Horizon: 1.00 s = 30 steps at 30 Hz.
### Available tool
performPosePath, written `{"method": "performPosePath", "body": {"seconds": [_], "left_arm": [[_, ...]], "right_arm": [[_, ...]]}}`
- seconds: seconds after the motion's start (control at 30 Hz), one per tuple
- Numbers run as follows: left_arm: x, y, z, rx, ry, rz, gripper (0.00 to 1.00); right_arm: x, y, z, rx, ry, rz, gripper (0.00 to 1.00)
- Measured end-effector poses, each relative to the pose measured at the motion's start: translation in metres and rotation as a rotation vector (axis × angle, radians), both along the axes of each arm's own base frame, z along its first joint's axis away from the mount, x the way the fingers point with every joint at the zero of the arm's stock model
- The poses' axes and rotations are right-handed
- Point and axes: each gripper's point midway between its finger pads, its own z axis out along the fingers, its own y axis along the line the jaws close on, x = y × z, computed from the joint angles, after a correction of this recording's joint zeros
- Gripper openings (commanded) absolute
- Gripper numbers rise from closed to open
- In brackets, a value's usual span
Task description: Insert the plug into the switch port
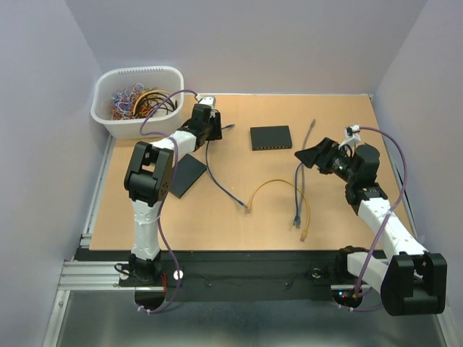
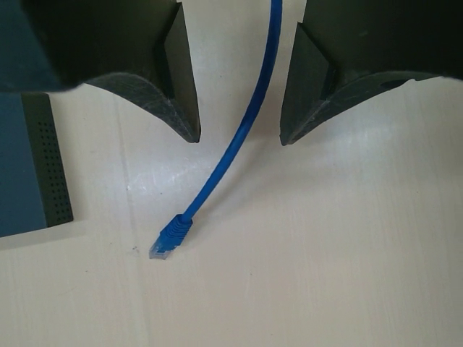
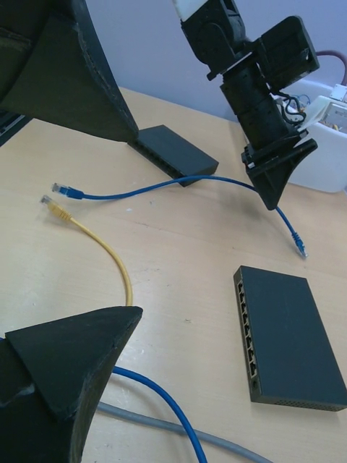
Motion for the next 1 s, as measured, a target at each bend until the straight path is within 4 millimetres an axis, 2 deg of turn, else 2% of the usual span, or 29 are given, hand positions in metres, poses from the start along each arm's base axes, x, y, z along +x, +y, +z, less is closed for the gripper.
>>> {"method": "performPosePath", "body": {"seconds": [0.1,0.17,0.2,0.23,0.33,0.53,0.63,0.67,0.73,0.9,1.0], "left_arm": [[-0.001,0.003,-0.007,0.022,0.017,0.006,0.53],[-0.002,0.004,-0.01,0.029,0.025,0.004,0.43],[-0.003,0.004,-0.01,0.034,0.027,0.001,0.37],[-0.003,0.005,-0.011,0.036,0.03,0.0,0.25],[-0.004,0.003,-0.012,0.035,0.034,-0.014,0.0],[-0.012,-0.001,-0.017,0.015,0.045,-0.044,0.0],[-0.036,0.001,-0.023,-0.005,0.075,-0.054,0.0],[-0.052,0.001,-0.021,-0.027,0.087,-0.065,0.0],[-0.074,-0.002,-0.009,-0.078,0.08,-0.089,0.0],[-0.114,-0.016,0.057,-0.271,-0.029,-0.158,0.0],[-0.134,-0.024,0.096,-0.392,-0.11,-0.201,0.0]], "right_arm": [[0.0,0.0,-0.001,0.0,0.005,0.0,1.0],[0.0,0.0,-0.002,-0.003,0.005,0.001,1.0],[0.0,0.0,-0.002,-0.003,0.006,0.001,1.0],[0.001,0.0,-0.003,-0.004,0.009,0.001,1.0],[0.002,0.0,-0.007,-0.006,0.018,0.001,1.0],[0.004,0.001,-0.016,-0.005,0.049,0.007,1.0],[0.002,0.005,-0.021,0.012,0.076,0.032,1.0],[0.001,0.008,-0.02,0.028,0.082,0.047,0.99],[0.0,0.013,-0.015,0.071,0.084,0.075,0.98],[0.001,0.033,0.017,0.21,0.022,0.17,0.96],[-0.001,0.051,0.027,0.261,0.008,0.23,0.89]]}}
